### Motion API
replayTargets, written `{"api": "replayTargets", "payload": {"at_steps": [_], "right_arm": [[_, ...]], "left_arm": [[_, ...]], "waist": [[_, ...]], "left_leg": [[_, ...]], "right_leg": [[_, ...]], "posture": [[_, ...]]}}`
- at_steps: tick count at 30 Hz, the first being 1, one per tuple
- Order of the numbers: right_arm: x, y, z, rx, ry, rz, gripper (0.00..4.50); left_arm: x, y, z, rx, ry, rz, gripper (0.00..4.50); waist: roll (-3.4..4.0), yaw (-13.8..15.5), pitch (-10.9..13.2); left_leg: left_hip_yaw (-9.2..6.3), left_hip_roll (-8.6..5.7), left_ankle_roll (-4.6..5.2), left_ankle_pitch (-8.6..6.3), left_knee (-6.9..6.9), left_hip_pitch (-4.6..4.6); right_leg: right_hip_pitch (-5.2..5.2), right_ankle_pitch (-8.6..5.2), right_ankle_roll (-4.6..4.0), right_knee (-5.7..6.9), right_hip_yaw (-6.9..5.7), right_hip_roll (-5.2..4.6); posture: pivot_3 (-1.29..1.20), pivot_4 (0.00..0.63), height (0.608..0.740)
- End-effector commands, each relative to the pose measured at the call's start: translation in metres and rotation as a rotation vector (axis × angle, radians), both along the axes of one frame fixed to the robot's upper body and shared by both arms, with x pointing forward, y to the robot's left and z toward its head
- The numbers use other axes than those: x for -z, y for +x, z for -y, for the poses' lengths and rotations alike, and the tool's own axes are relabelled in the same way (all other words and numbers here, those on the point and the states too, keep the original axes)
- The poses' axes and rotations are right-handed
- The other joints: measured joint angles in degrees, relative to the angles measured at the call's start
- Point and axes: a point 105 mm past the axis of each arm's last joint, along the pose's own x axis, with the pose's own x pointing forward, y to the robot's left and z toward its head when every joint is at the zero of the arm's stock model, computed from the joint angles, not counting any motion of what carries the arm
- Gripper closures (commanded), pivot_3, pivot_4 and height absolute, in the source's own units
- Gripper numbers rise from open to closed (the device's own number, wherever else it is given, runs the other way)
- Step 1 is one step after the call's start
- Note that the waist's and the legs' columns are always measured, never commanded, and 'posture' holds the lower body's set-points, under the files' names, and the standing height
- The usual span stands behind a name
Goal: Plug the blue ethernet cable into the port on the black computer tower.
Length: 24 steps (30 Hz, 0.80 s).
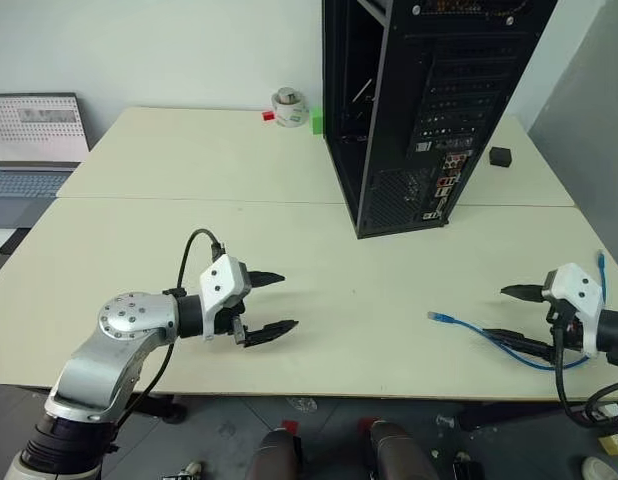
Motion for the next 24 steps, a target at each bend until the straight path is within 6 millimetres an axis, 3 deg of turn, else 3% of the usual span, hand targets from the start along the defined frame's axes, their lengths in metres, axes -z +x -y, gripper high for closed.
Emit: {"api": "replayTargets", "payload": {"at_steps": [1,8,18,24], "right_arm": [[0.000,0.000,-0.013,-0.047,-0.002,0.008,0.03],[0.018,0.009,-0.021,-0.082,-0.023,-0.036,0.03],[0.045,0.021,-0.015,-0.081,-0.052,-0.099,0.03],[0.045,0.022,-0.015,-0.119,-0.098,-0.072,1.61]], "left_arm": [[-0.008,-0.005,0.017,0.081,0.017,0.061,0.09],[-0.009,-0.012,0.033,0.178,0.019,0.068,0.09],[-0.012,-0.016,0.039,0.221,-0.021,0.054,0.09],[-0.012,-0.016,0.039,0.225,-0.015,0.053,0.00]], "waist": [[0.00,0.00,0.00],[0.00,-0.09,0.00],[0.00,-0.01,0.00],[0.01,-0.04,0.00]], "left_leg": [[0.00,0.00,0.00,0.00,0.00,0.00],[0.01,0.00,0.00,0.00,0.01,0.01],[0.01,-0.01,0.00,0.00,0.03,0.00],[-0.01,0.00,0.00,0.00,0.03,0.00]], "right_leg": [[0.00,0.00,0.00,0.00,0.00,0.00],[0.00,0.00,0.00,0.01,0.00,0.00],[0.00,0.01,-0.01,0.02,-0.02,0.00],[0.00,0.01,-0.01,0.02,-0.03,0.00]], "posture": [[0.00,0.150,0.740],[0.00,0.150,0.740],[0.00,0.150,0.740],[0.00,0.150,0.740]]}}
